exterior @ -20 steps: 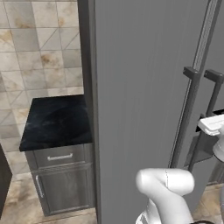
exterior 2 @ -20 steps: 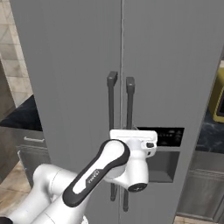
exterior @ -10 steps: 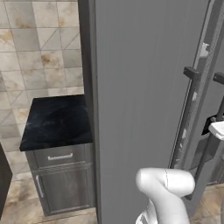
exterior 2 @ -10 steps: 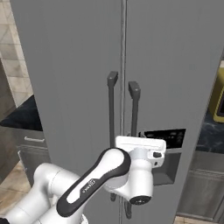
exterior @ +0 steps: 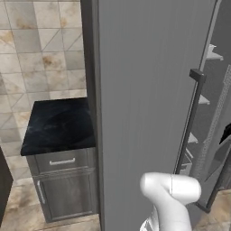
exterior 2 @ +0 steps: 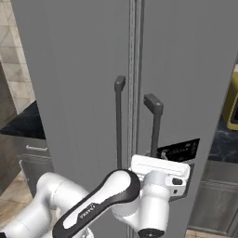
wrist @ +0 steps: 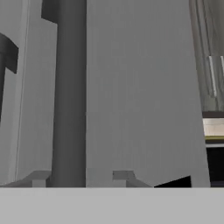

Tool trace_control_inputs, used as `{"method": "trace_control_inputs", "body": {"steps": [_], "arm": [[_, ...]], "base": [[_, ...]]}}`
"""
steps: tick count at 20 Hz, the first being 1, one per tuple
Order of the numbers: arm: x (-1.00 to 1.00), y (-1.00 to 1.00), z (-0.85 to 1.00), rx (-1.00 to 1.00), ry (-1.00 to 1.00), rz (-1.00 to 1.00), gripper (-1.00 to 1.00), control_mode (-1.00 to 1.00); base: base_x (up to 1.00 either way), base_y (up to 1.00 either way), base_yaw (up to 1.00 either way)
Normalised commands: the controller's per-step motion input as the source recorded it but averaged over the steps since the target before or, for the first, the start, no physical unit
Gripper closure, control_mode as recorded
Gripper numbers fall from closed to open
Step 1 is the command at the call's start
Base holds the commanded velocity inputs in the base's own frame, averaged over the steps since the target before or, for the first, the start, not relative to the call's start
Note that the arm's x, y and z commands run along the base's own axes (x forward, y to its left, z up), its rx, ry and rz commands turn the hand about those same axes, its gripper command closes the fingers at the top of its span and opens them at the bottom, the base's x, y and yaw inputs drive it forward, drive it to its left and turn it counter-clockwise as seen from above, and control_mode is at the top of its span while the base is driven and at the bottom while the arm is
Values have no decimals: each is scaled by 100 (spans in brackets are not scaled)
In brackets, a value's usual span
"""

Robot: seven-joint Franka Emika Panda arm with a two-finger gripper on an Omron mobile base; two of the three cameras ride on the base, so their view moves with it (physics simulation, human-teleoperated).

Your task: Open the freezer door, pick up the ice cube tray from the freezer, and place it on the dining counter.

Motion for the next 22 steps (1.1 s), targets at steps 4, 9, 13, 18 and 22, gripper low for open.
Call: {"method": "trace_control_inputs", "body": {"steps": [4,9,13,18,22], "arm": [[-63,-66,7,0,3,-11,100,-100],[-58,-61,5,0,2,-10,100,-100],[-41,-43,1,0,0,-5,100,-100],[-27,-6,0,0,0,0,100,-100],[-32,0,0,0,0,0,-100,-100]], "base": [[0,0,0],[0,0,0],[0,0,0],[0,0,0],[0,0,0]]}}
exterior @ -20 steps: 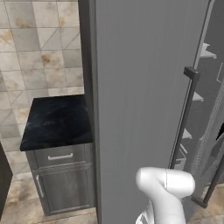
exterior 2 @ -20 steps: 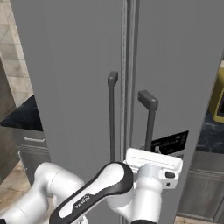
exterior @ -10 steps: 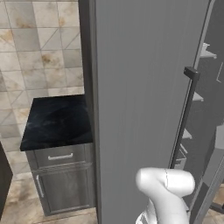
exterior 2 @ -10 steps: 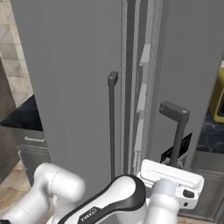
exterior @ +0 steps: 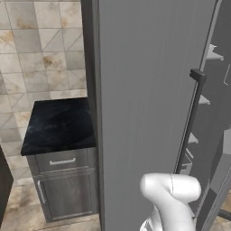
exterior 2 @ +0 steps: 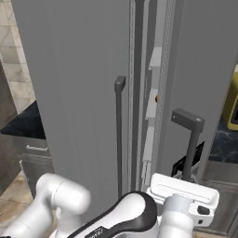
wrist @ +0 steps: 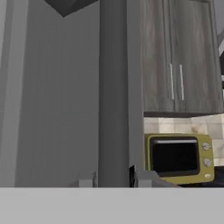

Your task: Open the freezer door, pick up the ice cube tray from the freezer, and place it on the dining counter.

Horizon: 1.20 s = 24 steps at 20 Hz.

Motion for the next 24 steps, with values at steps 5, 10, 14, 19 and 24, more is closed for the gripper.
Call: {"method": "trace_control_inputs", "body": {"steps": [5,10,14,19,24], "arm": [[-56,0,2,0,0,0,-100,-100],[-71,0,40,0,9,-6,-100,-100],[-66,26,59,-1,8,-13,-100,-100],[-36,83,69,-2,6,-16,-100,-100],[-17,95,74,-4,2,-19,-100,-100]], "base": [[0,0,0],[0,0,0],[0,0,0],[0,0,0],[0,0,0]]}}
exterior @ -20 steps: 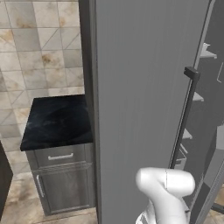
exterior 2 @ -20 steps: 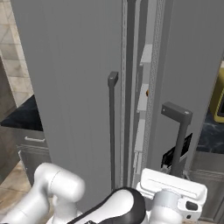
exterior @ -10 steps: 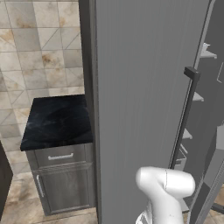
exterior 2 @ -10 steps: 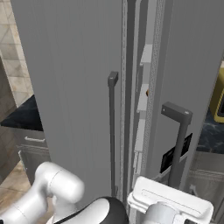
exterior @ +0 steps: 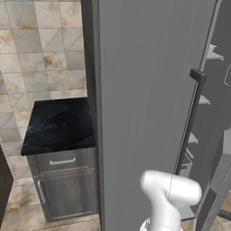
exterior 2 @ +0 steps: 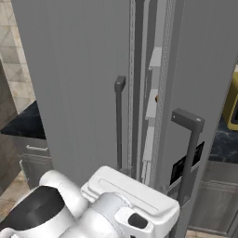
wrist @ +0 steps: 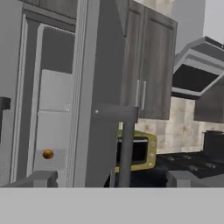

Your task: Open the freezer door, pick up the ice cube tray from the freezer, and place it on the dining counter.

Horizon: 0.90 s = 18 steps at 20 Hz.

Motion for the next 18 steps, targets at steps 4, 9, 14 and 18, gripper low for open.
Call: {"method": "trace_control_inputs", "body": {"steps": [4,9,14,18], "arm": [[0,93,59,-4,0,-19,-100,-100],[11,73,52,-1,4,-18,-100,-100],[58,51,24,0,0,-23,-100,-100],[63,47,2,1,0,-25,-100,-100]], "base": [[0,0,0],[0,0,0],[0,0,0],[0,0,0]]}}
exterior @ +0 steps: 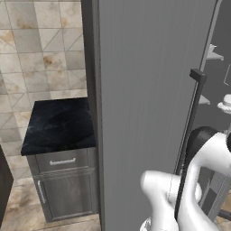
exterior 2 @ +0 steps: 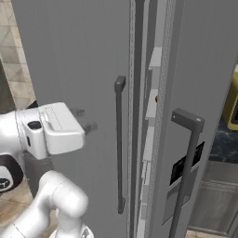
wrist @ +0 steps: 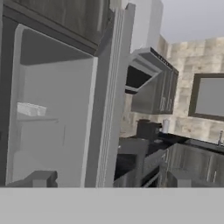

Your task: Open the freezer door, pick up the ice cube tray from the freezer, and place it on the dining counter.

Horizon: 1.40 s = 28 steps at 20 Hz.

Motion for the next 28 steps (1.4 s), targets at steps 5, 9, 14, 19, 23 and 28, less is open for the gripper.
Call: {"method": "trace_control_inputs", "body": {"steps": [5,9,14,19,23,28], "arm": [[62,33,0,3,0,-23,-100,-100],[60,9,-7,8,0,-22,-100,-100],[55,-14,-24,10,0,-25,-100,-100],[41,-45,-26,6,0,-16,-100,-100],[11,-58,-26,3,0,-4,-100,-100],[10,-49,-26,3,-1,-1,-100,-100]], "base": [[0,0,0],[0,0,0],[0,0,0],[0,0,0],[0,0,0],[0,0,0]]}}
